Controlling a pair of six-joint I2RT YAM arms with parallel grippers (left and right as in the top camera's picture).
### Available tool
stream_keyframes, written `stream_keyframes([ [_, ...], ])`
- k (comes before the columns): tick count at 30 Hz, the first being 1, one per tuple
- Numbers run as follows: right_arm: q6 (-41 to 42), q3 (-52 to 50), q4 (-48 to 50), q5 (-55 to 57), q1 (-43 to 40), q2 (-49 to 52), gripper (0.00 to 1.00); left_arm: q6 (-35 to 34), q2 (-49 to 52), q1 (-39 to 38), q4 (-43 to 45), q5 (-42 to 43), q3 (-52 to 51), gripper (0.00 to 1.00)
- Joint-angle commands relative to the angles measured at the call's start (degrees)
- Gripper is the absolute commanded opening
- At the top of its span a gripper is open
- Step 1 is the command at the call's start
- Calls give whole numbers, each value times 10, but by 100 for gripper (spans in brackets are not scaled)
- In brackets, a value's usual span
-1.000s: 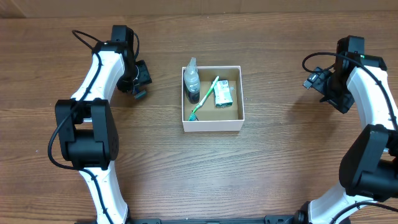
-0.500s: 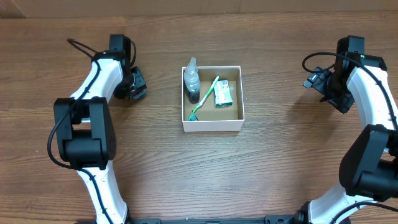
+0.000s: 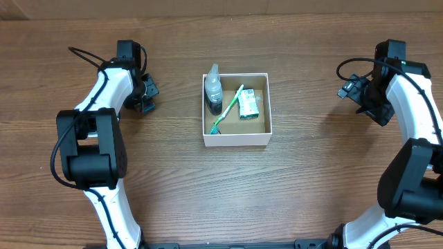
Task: Pack container
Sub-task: 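Grasp the blue razor and place it into the box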
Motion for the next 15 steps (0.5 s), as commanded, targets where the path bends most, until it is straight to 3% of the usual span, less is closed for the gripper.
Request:
stream_keyframes([
  [1, -4, 1, 2, 6, -1, -1, 100, 19, 3, 5, -27, 19, -8, 4],
  [9, -4, 1, 2, 6, -1, -1, 100, 96, -43, 4, -193, 58, 181, 4],
  [15, -4, 1, 2, 6, -1, -1, 100, 262, -129, -37, -277, 180, 282, 4],
])
